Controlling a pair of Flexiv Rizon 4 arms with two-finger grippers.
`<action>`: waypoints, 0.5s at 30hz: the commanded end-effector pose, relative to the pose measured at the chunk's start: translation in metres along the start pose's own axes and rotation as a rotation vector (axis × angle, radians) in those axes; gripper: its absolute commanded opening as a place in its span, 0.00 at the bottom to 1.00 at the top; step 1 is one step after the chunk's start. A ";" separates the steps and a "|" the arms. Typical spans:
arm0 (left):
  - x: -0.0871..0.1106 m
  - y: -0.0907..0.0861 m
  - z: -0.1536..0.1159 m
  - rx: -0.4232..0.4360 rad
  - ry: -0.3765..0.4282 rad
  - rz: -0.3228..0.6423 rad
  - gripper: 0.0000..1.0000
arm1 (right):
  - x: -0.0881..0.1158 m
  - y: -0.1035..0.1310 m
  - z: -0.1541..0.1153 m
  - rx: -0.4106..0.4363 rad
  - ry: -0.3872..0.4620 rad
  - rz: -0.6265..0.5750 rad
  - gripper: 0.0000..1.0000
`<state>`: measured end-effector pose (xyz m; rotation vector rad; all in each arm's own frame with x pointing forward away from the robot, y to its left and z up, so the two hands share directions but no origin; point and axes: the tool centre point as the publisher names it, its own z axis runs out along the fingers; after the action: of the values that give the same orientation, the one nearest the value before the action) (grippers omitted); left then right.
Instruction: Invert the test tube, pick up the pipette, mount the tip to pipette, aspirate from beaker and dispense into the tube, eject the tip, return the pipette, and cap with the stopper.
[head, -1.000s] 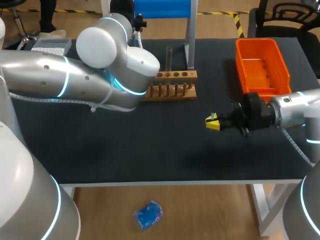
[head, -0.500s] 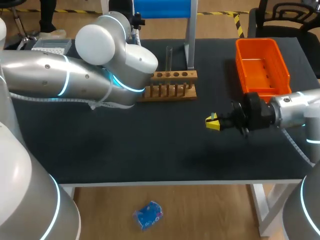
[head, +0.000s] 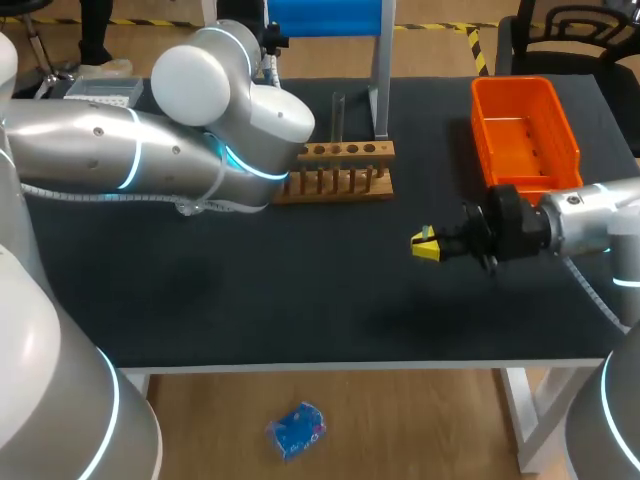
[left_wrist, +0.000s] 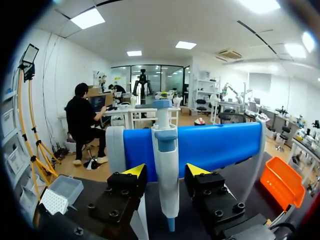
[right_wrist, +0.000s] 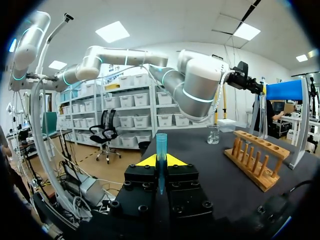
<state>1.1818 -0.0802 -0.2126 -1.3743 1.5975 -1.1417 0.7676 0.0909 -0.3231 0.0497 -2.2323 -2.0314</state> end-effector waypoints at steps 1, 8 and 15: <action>0.001 0.001 0.008 0.008 0.000 -0.002 0.47 | 0.001 0.000 0.000 0.001 -0.001 -0.001 0.00; 0.001 0.001 0.013 0.009 -0.001 -0.001 0.50 | 0.001 0.000 0.000 0.001 -0.001 -0.001 0.00; 0.002 0.001 0.017 0.009 -0.001 -0.001 0.50 | 0.001 0.000 0.000 0.001 -0.001 -0.001 0.00</action>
<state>1.1927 -0.0826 -0.2149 -1.3721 1.5978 -1.1451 0.7676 0.0909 -0.3231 0.0497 -2.2323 -2.0314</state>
